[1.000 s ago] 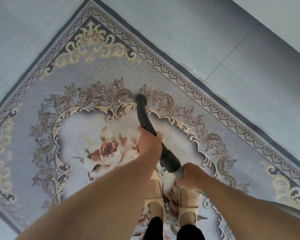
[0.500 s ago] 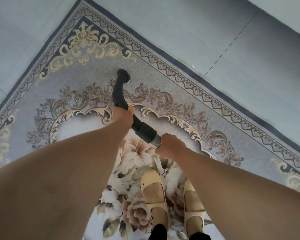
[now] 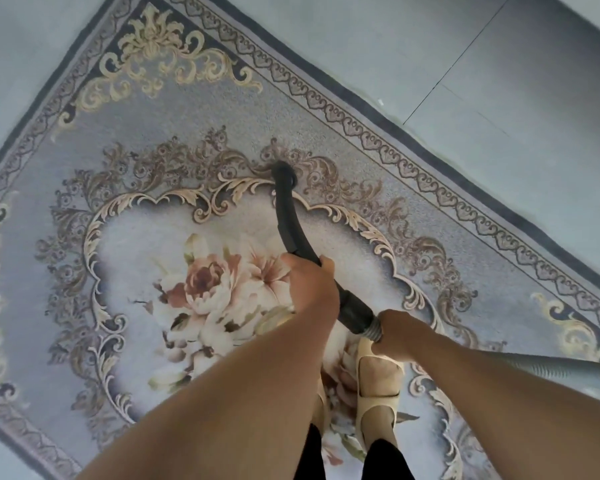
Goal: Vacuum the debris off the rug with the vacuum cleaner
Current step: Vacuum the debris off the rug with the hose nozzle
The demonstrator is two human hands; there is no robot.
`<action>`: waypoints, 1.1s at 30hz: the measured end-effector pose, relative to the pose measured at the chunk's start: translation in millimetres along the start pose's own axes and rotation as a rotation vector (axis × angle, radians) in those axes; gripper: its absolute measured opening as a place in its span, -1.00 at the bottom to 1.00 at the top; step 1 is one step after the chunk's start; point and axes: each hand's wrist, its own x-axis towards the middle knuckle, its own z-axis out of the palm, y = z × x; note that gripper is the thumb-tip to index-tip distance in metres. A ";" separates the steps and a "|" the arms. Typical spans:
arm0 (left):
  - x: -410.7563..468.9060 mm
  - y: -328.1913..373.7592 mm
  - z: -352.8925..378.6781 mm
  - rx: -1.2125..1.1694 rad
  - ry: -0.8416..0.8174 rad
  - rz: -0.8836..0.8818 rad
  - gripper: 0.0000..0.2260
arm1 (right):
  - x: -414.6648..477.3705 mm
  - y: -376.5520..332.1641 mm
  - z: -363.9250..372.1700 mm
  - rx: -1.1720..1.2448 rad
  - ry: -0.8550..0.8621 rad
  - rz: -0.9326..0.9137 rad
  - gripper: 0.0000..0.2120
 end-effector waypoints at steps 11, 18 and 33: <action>72.9 89.0 -73.9 0.154 0.051 0.146 -0.42 | 19.6 -92.2 -58.7 0.275 0.134 -0.191 -0.82; 4.9 60.2 -18.2 0.225 0.016 0.171 -0.57 | -29.0 -26.7 -28.7 0.370 -0.073 -0.090 -0.87; 28.1 103.7 -15.4 0.472 0.083 0.371 -0.57 | -3.7 -57.2 -41.6 0.608 0.022 -0.105 -0.92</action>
